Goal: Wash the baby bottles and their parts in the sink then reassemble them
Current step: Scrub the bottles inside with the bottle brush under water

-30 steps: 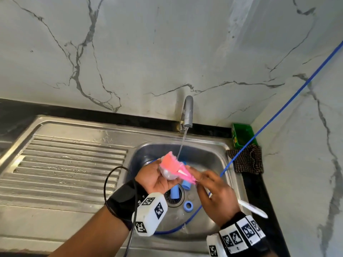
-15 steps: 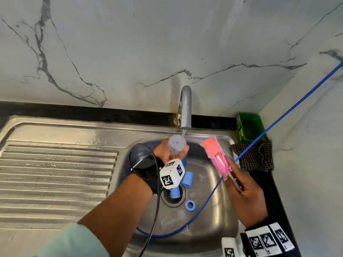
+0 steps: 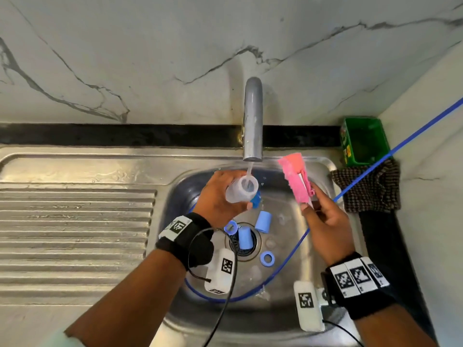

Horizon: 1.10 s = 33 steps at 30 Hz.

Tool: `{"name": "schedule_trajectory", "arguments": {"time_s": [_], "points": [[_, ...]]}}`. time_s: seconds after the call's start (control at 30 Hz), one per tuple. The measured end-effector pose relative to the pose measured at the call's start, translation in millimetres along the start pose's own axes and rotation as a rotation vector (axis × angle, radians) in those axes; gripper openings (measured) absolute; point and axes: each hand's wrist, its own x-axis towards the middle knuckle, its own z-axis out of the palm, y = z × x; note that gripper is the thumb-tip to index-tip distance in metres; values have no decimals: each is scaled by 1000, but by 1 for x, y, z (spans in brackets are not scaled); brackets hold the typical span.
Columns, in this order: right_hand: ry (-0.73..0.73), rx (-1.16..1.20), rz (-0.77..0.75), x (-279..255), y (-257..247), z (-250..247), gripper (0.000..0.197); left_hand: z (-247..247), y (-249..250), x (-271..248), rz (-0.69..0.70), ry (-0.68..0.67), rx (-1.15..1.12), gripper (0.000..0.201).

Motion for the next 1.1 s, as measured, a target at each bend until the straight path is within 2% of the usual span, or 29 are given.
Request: {"name": "schedule_trajectory", "arguments": {"time_s": [0.1,0.27,0.33,0.4,0.43,0.47,0.53,0.57,0.6,0.67,0.8,0.9,0.93,1.0,1.03,1.1], "points": [[-3,21,-8,3,-3,0,55,-1,2,-2,41,25,25,63],[7,59,-15,-2,-11,-8,60,-10,29,-6,45,181,-42,57],[19,69,-19,-6,-14,-11,59,-12,37,-6,18,116,-18,52],[30,77,-29,-12,-18,-15,57,-13,40,-6,-64,-21,122,48],[29,81,-31,-14,-19,-16,56,-13,39,-7,-104,-32,165,48],[27,86,-37,-17,-22,-17,57,-14,39,-8,-103,16,155,49],[32,93,-48,-21,-29,-20,62,-19,44,-10,-2,178,96,53],[38,95,-47,-24,-32,-22,64,-22,48,-11,36,199,126,55],[41,98,-46,-26,-33,-23,67,-24,51,-12,39,164,188,56],[49,103,-51,-30,-38,-26,70,-27,57,-15,-28,58,263,55],[45,119,-57,-36,-46,-30,72,-30,61,-21,44,215,172,58],[47,120,-57,-42,-51,-31,73,-30,65,-23,-44,54,257,61],[48,119,-61,-44,-52,-31,72,-30,64,-23,-53,75,241,59],[42,115,-71,-46,-54,-30,72,-31,62,-21,13,198,224,61],[41,107,-71,-46,-54,-30,73,-31,62,-21,28,187,238,62],[39,94,-67,-47,-52,-31,72,-29,61,-21,-34,14,290,59]]}}
